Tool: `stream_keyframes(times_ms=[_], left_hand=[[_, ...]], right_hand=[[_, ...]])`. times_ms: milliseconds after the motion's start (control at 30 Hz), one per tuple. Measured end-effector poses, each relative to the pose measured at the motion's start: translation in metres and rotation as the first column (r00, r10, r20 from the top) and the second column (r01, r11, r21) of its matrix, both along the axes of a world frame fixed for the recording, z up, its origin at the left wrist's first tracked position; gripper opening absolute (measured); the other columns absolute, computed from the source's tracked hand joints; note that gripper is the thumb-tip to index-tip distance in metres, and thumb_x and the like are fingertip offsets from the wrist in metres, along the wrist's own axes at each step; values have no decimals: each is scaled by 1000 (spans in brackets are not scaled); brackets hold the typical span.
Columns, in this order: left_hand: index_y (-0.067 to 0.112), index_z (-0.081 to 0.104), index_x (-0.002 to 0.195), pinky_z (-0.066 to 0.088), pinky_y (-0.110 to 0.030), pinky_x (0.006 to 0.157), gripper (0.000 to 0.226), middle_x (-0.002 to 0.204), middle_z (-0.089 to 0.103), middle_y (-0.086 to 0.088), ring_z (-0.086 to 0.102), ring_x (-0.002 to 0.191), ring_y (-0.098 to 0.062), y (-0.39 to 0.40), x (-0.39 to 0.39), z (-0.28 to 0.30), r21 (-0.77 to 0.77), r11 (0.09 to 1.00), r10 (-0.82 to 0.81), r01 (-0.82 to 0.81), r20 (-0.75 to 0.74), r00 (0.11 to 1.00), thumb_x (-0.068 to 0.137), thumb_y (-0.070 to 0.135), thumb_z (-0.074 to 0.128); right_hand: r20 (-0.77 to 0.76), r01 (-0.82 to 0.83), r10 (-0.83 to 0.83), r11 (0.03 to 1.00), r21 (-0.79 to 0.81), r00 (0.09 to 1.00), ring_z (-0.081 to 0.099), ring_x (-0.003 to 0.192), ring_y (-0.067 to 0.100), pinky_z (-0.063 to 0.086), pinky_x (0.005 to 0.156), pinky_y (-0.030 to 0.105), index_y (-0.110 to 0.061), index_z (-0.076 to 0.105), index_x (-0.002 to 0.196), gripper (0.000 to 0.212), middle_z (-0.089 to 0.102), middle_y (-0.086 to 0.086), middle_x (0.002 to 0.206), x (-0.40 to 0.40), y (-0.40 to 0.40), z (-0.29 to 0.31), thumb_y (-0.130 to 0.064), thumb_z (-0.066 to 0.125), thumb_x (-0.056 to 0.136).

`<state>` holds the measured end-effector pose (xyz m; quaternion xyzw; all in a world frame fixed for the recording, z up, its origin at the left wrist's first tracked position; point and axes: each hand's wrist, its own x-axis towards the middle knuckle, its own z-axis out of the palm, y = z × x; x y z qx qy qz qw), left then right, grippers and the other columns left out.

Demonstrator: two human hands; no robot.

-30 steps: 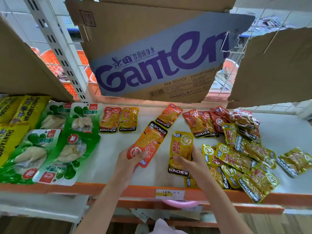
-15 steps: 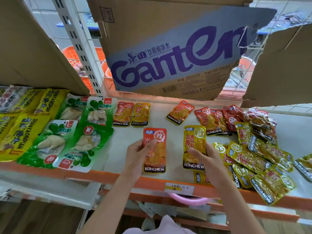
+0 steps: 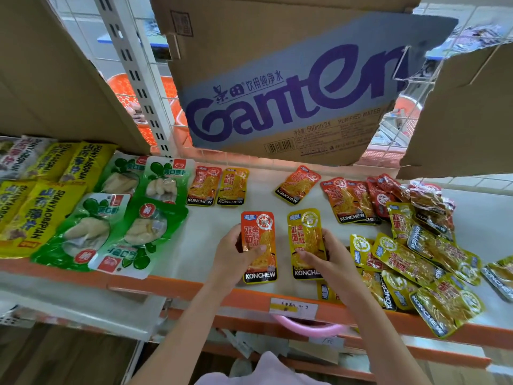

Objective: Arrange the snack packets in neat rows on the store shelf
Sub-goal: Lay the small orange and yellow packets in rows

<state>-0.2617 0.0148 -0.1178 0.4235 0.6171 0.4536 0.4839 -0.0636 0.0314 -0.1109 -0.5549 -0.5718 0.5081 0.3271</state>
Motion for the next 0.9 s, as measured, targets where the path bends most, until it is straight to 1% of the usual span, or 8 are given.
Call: stream_keyframes(times_ms=[67, 233, 333, 467, 567, 700, 800, 900], left_hand=[[23, 48, 124, 57, -30, 76, 57, 101, 68, 1, 67, 89, -11, -1, 1, 0, 13, 1000, 11, -11, -20, 1000, 76, 10, 75], [28, 31, 134, 45, -4, 64, 72, 106, 63, 2, 62, 85, -2, -7, -10, 4, 41, 999, 5, 7, -281, 960, 78, 13, 74], [22, 34, 138, 43, -13, 76, 70, 118, 55, -1, 57, 98, -13, -11, -32, 8, 13, 1000, -12, 20, -448, 894, 80, 14, 72], [21, 52, 127, 37, -19, 79, 50, 118, 45, -3, 47, 94, -10, -12, -63, 22, -16, 1000, -11, 0, -694, 719, 81, 23, 71], [12, 57, 122, 37, -22, 89, 46, 125, 40, -7, 47, 96, -12, -9, -82, 24, 26, 999, 6, 22, -774, 633, 80, 22, 71], [8, 62, 117, 39, -41, 101, 36, 133, 47, -12, 49, 117, -28, -9, -93, 24, 28, 992, -40, 122, -854, 518, 82, 18, 69], [11, 58, 125, 35, -37, 104, 46, 133, 52, -6, 43, 124, -26, -16, -93, 19, 1, 982, -86, 188, -887, 455, 82, 26, 68], [15, 49, 134, 30, -31, 106, 55, 137, 47, -1, 37, 127, -22, -21, -93, 14, -21, 992, -70, 127, -916, 395, 85, 36, 63]], right_hand=[[34, 9, -10, 1000, 14, 999, 66, 90, 7, 55, 84, 37, -19, 48, 122, 49, 66, -8, 99, -5, 0, 2, -11, 72, 79], [131, -37, 27, 996, 75, 991, 63, 87, 9, 52, 76, 26, -33, 26, 137, 76, 60, -5, 102, -30, -3, 6, -6, 69, 81], [313, -122, 74, 983, 135, 947, 59, 101, 23, 41, 76, 24, -25, 26, 143, 73, 56, 5, 119, -57, -2, 0, -10, 66, 84], [433, -253, 161, 953, 165, 887, 51, 107, 29, 39, 82, 30, -17, 26, 144, 65, 42, 11, 129, -90, -3, 0, -17, 60, 88], [467, -304, 197, 939, 164, 862, 48, 111, 28, 38, 85, 31, -15, 22, 146, 65, 42, 11, 127, -108, -1, 3, -28, 56, 91], [582, -438, 299, 892, 111, 756, 44, 118, 28, 36, 92, 33, -15, 17, 147, 65, 43, 10, 128, -126, 2, 7, -33, 49, 93], [691, -489, 315, 870, 63, 650, 43, 121, 26, 38, 94, 36, -17, 16, 147, 69, 45, 10, 131, -133, 6, 7, -42, 50, 92], [777, -499, 276, 865, 57, 566, 41, 124, 25, 40, 94, 37, -20, 17, 147, 71, 44, 8, 133, -137, 6, 8, -52, 47, 90]])
